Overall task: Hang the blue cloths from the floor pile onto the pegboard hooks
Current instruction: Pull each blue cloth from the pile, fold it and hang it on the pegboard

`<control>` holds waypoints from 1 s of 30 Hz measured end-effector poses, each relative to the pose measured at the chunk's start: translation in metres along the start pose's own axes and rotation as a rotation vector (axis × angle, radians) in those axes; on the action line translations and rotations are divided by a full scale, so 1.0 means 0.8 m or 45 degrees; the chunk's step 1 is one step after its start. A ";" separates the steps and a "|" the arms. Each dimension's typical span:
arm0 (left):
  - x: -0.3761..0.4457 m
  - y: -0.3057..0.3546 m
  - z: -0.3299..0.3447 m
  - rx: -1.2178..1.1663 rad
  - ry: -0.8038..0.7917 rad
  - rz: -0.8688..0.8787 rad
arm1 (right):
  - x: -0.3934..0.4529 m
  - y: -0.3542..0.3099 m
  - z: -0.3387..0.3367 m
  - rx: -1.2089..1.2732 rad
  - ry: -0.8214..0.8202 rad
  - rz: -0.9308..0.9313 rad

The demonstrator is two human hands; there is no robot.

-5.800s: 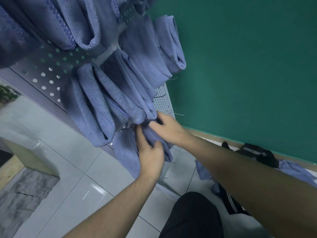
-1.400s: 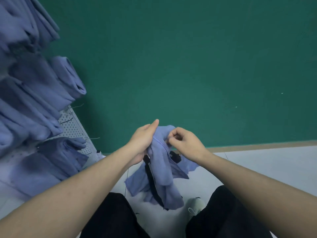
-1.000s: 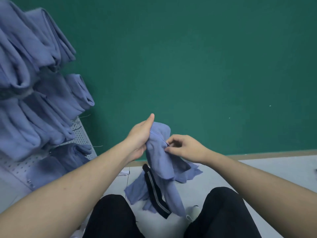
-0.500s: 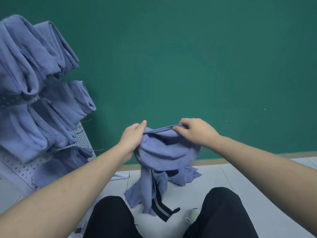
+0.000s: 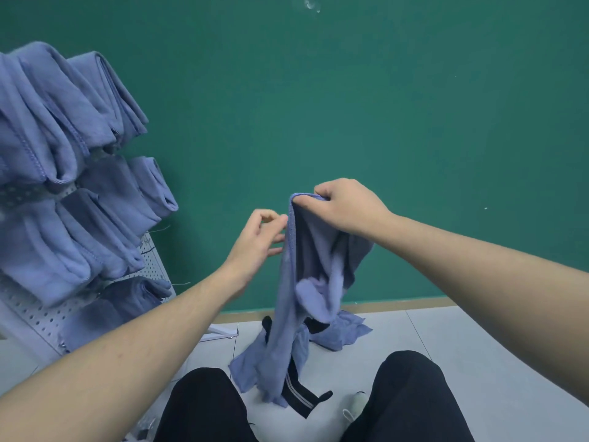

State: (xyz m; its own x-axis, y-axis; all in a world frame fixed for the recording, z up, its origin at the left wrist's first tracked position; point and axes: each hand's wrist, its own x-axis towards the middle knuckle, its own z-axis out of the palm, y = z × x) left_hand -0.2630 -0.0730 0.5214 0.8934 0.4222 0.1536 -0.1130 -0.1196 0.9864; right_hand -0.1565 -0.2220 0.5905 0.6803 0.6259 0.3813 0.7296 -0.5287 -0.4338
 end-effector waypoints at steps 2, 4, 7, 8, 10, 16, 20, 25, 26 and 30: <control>0.001 0.009 0.006 0.037 -0.111 0.170 | 0.004 -0.006 -0.004 -0.002 -0.009 -0.031; 0.004 0.019 0.015 0.155 -0.085 0.249 | 0.006 -0.007 -0.006 0.028 -0.041 -0.075; 0.012 0.037 0.020 0.314 0.043 0.205 | 0.004 0.000 -0.009 0.082 -0.115 -0.168; 0.014 0.041 0.021 0.304 0.049 0.173 | 0.003 0.005 -0.009 0.116 -0.141 -0.193; 0.015 0.050 0.022 0.221 0.073 0.125 | -0.001 0.020 -0.010 0.146 -0.204 -0.190; 0.016 0.062 0.009 0.078 0.130 0.027 | -0.014 0.075 -0.002 0.261 -0.431 0.039; 0.013 0.044 -0.001 0.254 0.083 -0.113 | -0.012 0.079 -0.007 0.774 -0.261 0.208; 0.005 0.041 0.009 0.312 -0.064 -0.078 | -0.006 0.044 -0.012 0.694 -0.267 0.118; 0.002 0.046 0.015 0.286 -0.125 -0.047 | -0.006 0.037 -0.010 0.613 -0.266 0.060; 0.000 0.065 0.031 0.245 -0.122 0.041 | -0.009 0.022 -0.005 0.425 -0.264 -0.054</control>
State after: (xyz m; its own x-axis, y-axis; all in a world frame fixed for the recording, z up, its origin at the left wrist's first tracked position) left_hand -0.2579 -0.1011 0.5711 0.9289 0.3293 0.1696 -0.0656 -0.3046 0.9502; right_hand -0.1486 -0.2379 0.5831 0.5965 0.7637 0.2469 0.6708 -0.3054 -0.6758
